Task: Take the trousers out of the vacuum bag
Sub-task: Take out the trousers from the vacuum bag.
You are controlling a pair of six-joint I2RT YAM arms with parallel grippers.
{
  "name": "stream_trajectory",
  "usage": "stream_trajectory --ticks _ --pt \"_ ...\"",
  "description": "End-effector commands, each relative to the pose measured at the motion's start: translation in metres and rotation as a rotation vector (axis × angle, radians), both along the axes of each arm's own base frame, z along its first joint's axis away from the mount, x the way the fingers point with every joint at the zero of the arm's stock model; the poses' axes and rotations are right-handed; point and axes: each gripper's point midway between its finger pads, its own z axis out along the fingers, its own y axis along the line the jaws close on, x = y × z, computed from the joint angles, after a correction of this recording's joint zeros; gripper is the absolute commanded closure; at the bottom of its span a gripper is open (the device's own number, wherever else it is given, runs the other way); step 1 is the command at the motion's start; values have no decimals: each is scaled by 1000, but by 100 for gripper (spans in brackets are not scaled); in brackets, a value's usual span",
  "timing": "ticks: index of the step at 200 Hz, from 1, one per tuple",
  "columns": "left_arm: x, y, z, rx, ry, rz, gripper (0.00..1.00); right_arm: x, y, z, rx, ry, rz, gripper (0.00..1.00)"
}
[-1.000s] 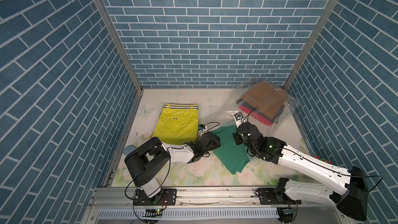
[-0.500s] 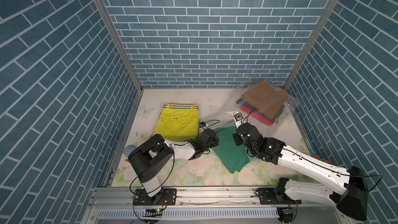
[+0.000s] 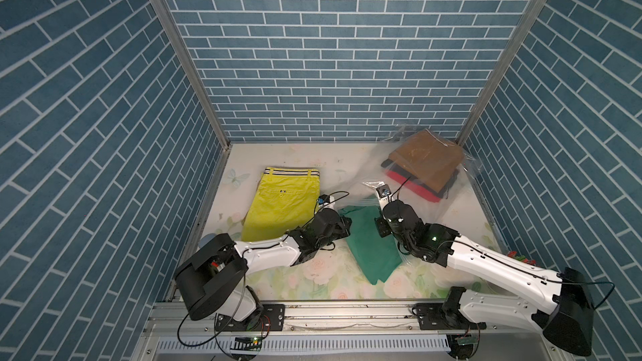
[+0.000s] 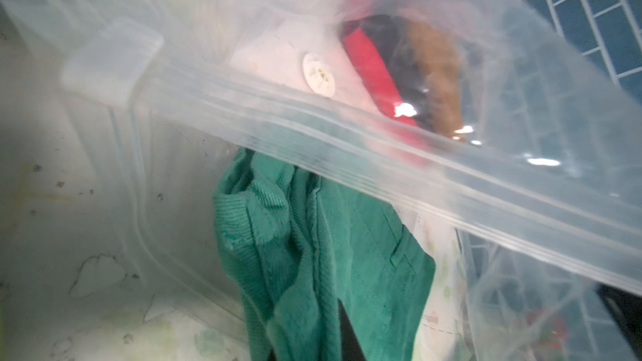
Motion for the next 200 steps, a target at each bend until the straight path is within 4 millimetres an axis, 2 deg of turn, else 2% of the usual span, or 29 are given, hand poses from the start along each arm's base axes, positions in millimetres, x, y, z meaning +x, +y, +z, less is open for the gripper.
stream_trajectory --ticks 1,46,77,105,116,142,165,184,200 --pt "-13 8 9 -22 14 1 100 2 0 -3 29 6 -20 92" --pt "-26 23 42 -62 -27 17 100 1 2 -10 21 24 -13 91" --pt "-24 29 57 -66 -53 40 100 -12 15 0 68 69 78 71" --pt "-18 25 67 -75 -69 50 100 -33 18 18 136 88 151 52" --pt "-16 24 70 -78 -75 55 100 -41 16 23 145 98 163 48" --pt "-9 16 81 -94 -87 58 100 -67 21 38 210 105 221 42" --pt "-2 12 87 -107 -92 70 100 -89 26 43 257 119 260 38" --pt "2 11 88 -124 -88 84 100 -108 36 40 302 140 312 38" --pt "5 11 90 -137 -89 93 100 -123 45 27 320 172 347 37"
